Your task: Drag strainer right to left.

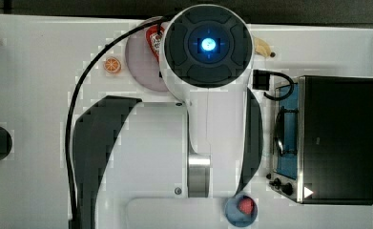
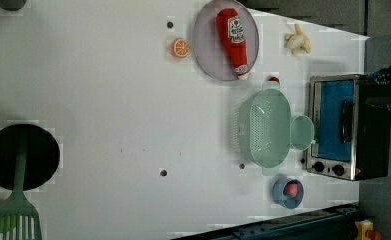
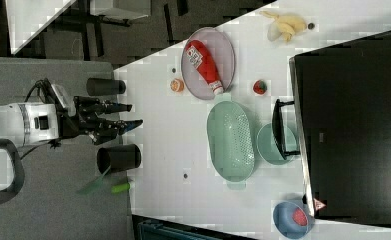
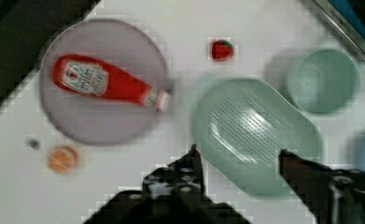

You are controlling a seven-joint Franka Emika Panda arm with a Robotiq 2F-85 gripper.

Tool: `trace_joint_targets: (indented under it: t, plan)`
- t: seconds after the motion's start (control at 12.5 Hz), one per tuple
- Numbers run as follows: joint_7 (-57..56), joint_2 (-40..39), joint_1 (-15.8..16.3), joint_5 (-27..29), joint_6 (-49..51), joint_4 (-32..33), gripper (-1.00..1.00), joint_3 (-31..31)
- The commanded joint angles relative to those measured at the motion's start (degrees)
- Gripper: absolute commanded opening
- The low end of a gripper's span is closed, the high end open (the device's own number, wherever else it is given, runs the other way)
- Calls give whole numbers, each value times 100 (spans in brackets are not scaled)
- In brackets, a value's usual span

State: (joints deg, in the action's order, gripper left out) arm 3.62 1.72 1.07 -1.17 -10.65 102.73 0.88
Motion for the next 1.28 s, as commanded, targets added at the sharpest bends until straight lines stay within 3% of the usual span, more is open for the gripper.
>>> trace_joint_targets:
  t: [0.08, 0.24, 0.64, 0.88, 1.28]
  plan:
    - [126, 2170, -254, -155, 1399, 720, 59, 163]
    - [128, 2167, -248, -154, 1398, 792, 99, 158]
    - [151, 2088, -245, -152, 998, 1738, 100, 91]
    - [298, 1925, -247, -153, -201, 2565, 100, 84]
    - [1588, 1235, -243, -152, -2339, 3592, 100, 44]
